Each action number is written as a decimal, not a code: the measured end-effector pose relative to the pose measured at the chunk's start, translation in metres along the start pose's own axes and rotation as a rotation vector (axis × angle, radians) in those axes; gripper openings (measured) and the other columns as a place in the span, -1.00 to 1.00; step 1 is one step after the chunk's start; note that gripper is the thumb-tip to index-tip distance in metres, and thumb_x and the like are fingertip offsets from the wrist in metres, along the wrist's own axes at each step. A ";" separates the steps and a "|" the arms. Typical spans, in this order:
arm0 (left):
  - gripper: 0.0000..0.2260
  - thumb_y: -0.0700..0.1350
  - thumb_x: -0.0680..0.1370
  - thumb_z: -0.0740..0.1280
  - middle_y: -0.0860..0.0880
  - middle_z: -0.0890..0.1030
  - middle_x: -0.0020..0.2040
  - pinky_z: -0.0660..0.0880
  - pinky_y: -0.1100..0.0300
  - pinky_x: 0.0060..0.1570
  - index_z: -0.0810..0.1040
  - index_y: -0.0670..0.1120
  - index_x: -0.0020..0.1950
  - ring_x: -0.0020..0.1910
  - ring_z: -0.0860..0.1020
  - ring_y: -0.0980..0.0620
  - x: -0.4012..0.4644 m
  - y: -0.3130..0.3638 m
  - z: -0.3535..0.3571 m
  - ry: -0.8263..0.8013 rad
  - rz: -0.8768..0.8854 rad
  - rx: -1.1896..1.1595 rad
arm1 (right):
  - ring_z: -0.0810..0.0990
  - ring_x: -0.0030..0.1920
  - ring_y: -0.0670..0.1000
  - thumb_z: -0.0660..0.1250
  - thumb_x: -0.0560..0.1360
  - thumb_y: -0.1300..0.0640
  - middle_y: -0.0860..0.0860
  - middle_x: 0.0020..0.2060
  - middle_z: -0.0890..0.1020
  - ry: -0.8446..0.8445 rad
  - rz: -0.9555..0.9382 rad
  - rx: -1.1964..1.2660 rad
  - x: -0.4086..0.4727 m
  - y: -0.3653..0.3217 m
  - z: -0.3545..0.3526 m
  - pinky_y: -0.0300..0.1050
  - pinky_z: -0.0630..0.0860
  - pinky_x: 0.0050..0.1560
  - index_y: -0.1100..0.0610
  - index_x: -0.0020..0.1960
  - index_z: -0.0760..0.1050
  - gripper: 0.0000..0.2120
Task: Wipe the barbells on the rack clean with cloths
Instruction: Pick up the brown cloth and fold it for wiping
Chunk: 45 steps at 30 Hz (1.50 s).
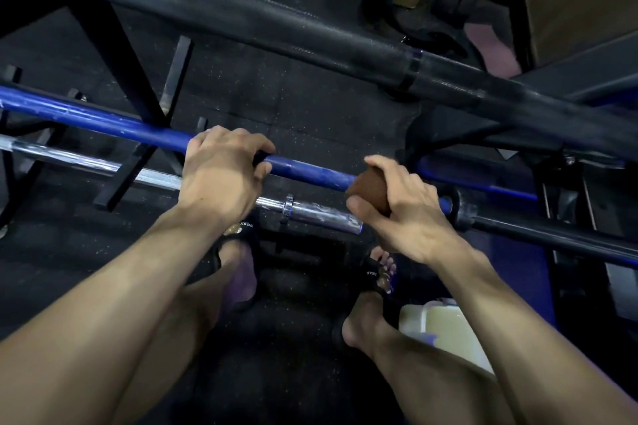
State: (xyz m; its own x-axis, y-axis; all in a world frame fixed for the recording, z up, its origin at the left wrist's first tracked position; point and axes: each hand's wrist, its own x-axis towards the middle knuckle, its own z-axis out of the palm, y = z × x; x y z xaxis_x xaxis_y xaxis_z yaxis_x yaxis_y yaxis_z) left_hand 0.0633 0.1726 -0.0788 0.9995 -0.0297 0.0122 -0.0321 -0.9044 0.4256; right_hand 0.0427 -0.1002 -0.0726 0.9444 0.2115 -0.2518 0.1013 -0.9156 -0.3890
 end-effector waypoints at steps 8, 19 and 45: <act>-0.77 -0.07 0.62 0.34 0.01 0.61 0.14 0.18 0.06 0.29 0.61 0.05 0.27 0.22 0.42 -0.10 0.000 0.002 0.001 0.007 0.005 -0.014 | 0.44 0.01 0.01 0.16 0.58 -0.32 -0.16 -0.05 0.49 0.069 0.056 -0.077 0.013 -0.006 0.008 -0.05 0.24 0.04 -0.18 0.14 0.41 -0.72; -0.79 -0.05 0.61 0.35 0.02 0.64 0.12 0.21 0.01 0.30 0.63 0.10 0.23 0.20 0.45 -0.12 0.002 -0.001 -0.001 0.005 0.000 -0.003 | 0.51 -0.20 0.19 0.20 0.58 -0.28 -0.03 -0.35 0.51 0.331 0.355 0.105 0.031 -0.003 0.009 0.01 0.32 -0.16 0.08 -0.23 0.32 -0.55; -0.79 0.05 0.62 0.34 0.06 0.61 0.06 0.22 0.04 0.29 0.59 0.18 0.25 0.20 0.44 -0.09 0.008 -0.004 -0.006 -0.048 -0.067 -0.002 | 0.38 -0.02 0.13 0.18 0.43 -0.03 0.05 -0.02 0.44 0.395 0.131 -0.264 0.018 -0.020 0.021 0.06 0.25 -0.02 0.09 -0.01 0.45 -0.76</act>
State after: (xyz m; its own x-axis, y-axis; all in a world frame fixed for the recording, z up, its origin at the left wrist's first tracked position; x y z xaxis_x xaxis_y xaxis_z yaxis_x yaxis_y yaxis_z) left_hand 0.0717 0.1782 -0.0753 0.9982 0.0101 -0.0598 0.0346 -0.9041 0.4259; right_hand 0.0516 -0.0711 -0.0878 0.9957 -0.0108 0.0917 0.0009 -0.9921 -0.1257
